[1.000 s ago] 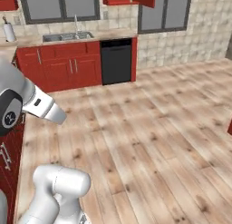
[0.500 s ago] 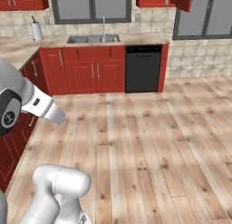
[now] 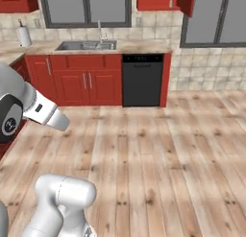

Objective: Move the condiment bottle and shaker from the cabinet to the dining counter.

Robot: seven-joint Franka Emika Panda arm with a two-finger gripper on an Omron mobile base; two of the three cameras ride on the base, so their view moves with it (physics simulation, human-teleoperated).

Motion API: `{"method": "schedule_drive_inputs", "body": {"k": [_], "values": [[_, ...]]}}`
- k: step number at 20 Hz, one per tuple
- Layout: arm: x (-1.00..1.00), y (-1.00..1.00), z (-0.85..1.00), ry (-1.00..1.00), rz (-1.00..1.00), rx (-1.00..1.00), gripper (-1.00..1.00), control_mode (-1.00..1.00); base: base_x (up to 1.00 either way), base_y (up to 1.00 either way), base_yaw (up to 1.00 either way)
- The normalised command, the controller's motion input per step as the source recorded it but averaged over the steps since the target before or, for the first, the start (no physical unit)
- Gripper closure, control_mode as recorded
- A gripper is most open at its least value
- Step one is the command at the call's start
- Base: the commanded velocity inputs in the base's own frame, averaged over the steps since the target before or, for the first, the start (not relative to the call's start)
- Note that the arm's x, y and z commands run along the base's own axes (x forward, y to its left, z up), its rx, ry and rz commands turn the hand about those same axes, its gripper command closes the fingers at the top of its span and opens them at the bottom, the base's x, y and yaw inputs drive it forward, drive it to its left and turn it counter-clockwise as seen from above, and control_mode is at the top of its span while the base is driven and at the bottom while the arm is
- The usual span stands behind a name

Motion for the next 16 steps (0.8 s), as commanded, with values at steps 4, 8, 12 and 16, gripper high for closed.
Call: {"method": "schedule_drive_inputs", "body": {"k": [4, 8, 12, 16], "values": [[0.0, 0.0, 0.0, 0.0, 0.0, 0.0, -1.0, 1.0, 1.0, -1.0, 0.05], [0.0, 0.0, 0.0, 0.0, 0.0, 0.0, -1.0, 1.0, 1.0, -0.98, 0.09], [0.0, 0.0, 0.0, 0.0, 0.0, 0.0, -1.0, 1.0, 1.0, -0.71, 0.19], [0.0, 0.0, 0.0, 0.0, 0.0, 0.0, -1.0, 1.0, 1.0, -0.49, 0.25]]}}
